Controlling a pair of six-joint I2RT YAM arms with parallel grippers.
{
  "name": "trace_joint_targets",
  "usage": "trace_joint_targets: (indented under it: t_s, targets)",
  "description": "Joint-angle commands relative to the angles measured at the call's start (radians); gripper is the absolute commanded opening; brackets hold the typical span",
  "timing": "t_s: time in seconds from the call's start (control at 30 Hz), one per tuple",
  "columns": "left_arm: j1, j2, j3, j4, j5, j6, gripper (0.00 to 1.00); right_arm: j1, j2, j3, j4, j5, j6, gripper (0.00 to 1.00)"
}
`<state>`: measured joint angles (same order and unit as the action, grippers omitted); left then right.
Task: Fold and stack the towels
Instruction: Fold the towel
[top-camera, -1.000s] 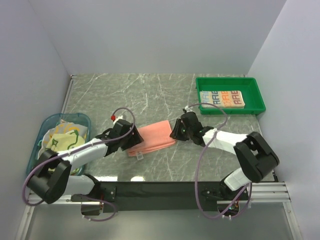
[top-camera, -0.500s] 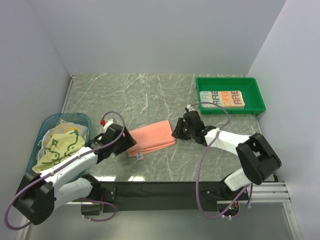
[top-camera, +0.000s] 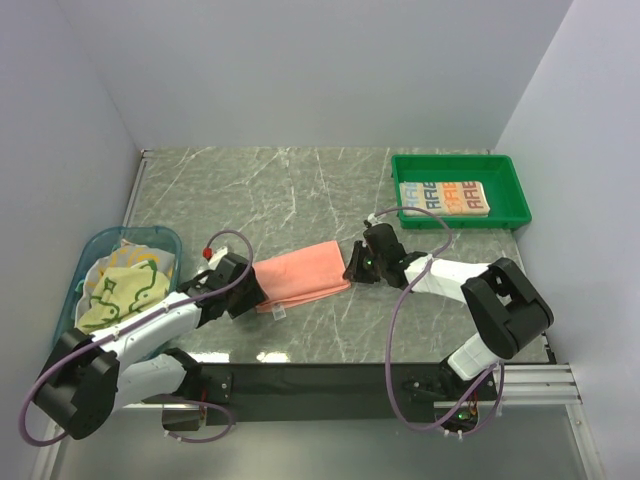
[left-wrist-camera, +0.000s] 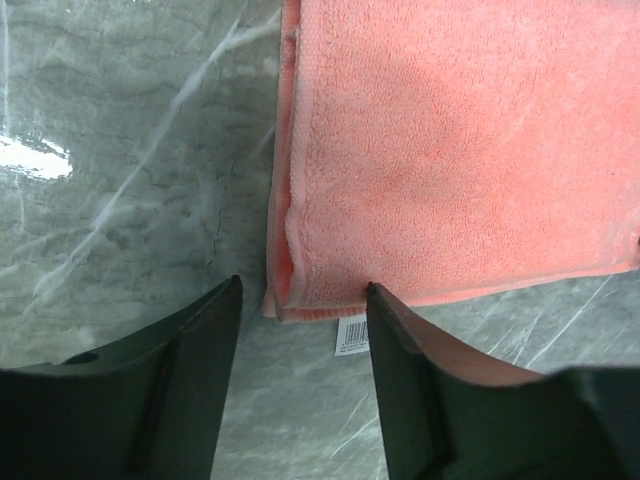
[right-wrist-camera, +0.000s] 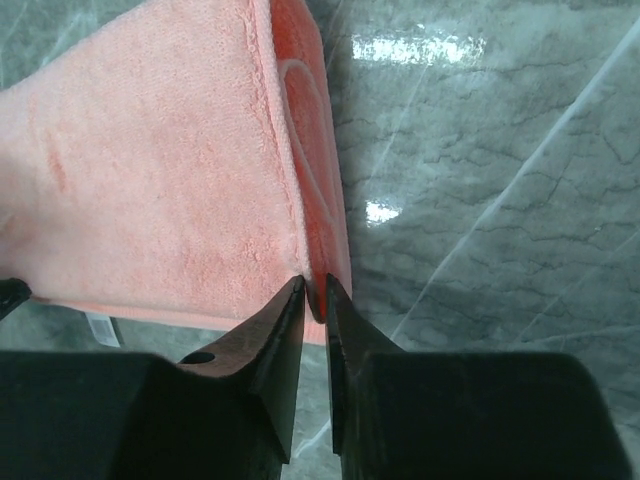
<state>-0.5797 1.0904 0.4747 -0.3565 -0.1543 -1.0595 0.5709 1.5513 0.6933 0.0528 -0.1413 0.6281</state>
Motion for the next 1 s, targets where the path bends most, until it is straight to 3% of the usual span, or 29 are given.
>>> trace_joint_targets:
  t_s: [0.0, 0.23, 0.67, 0.83, 0.87, 0.97]
  targets:
    - [-0.003, -0.006, 0.028, 0.014, 0.007, 0.006, 0.57, -0.005, -0.010, 0.008, 0.024, -0.012, -0.019, 0.17]
    - [-0.003, -0.029, 0.051, -0.024, -0.021, 0.021, 0.52, -0.006, -0.039, 0.028, -0.007, -0.003, -0.047, 0.00]
    - [-0.003, 0.037, 0.088, -0.006, -0.051, 0.055, 0.45, -0.006, -0.025, 0.018, -0.002, -0.009, -0.053, 0.00]
    - [-0.003, 0.060, 0.105, -0.009, -0.068, 0.064, 0.33, -0.006, -0.026, 0.018, -0.002, -0.009, -0.056, 0.00]
    - [-0.003, 0.062, 0.107, -0.009, -0.062, 0.069, 0.25, -0.006, -0.028, 0.018, -0.004, -0.007, -0.057, 0.00]
    - [-0.005, 0.062, 0.105, -0.009, -0.067, 0.073, 0.15, -0.006, -0.028, 0.021, -0.008, -0.003, -0.064, 0.00]
